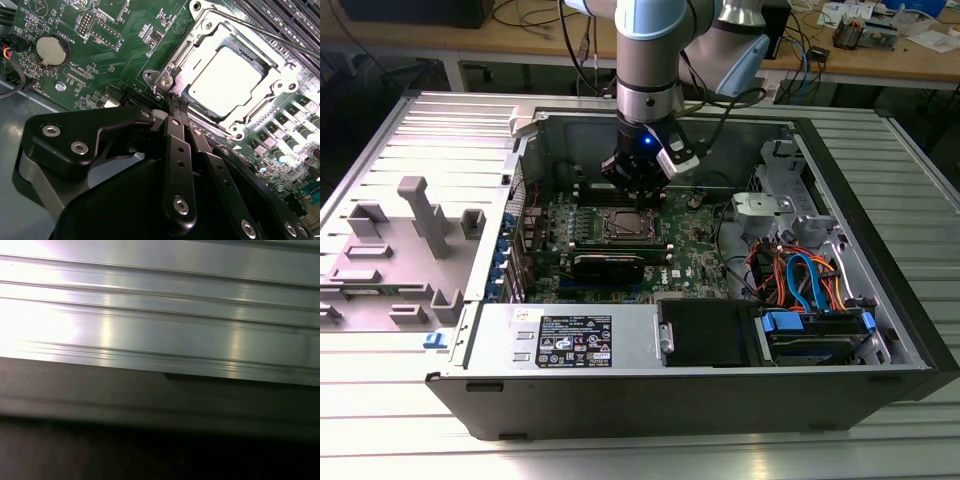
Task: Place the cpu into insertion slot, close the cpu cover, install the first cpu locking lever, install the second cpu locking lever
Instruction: 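Install the first cpu locking lever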
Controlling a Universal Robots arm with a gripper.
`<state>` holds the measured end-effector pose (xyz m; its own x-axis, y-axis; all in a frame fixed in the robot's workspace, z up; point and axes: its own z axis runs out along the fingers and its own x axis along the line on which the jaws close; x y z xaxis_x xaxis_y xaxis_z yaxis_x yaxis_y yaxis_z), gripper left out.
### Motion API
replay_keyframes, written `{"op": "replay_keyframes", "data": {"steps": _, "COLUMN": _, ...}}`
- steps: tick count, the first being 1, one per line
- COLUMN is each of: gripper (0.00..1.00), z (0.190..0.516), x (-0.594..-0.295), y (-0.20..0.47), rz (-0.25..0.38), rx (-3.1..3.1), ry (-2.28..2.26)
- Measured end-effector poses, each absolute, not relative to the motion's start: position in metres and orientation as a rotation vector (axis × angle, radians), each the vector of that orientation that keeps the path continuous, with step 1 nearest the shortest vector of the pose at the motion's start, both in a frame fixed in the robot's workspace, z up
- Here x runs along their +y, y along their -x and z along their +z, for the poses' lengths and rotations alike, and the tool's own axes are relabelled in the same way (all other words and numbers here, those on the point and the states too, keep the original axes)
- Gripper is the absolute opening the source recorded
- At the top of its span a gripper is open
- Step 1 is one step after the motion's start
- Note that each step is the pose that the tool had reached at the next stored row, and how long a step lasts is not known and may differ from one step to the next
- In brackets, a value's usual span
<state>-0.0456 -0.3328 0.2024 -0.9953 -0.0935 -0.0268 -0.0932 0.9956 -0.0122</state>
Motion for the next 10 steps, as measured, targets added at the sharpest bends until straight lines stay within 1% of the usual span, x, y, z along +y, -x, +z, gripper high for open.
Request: {"op": "replay_keyframes", "data": {"steps": 10, "gripper": 0.11, "z": 0.2067, "x": -0.3314, "y": 0.0455, "rz": -0.017, "rx": 3.111, "ry": 0.146}}
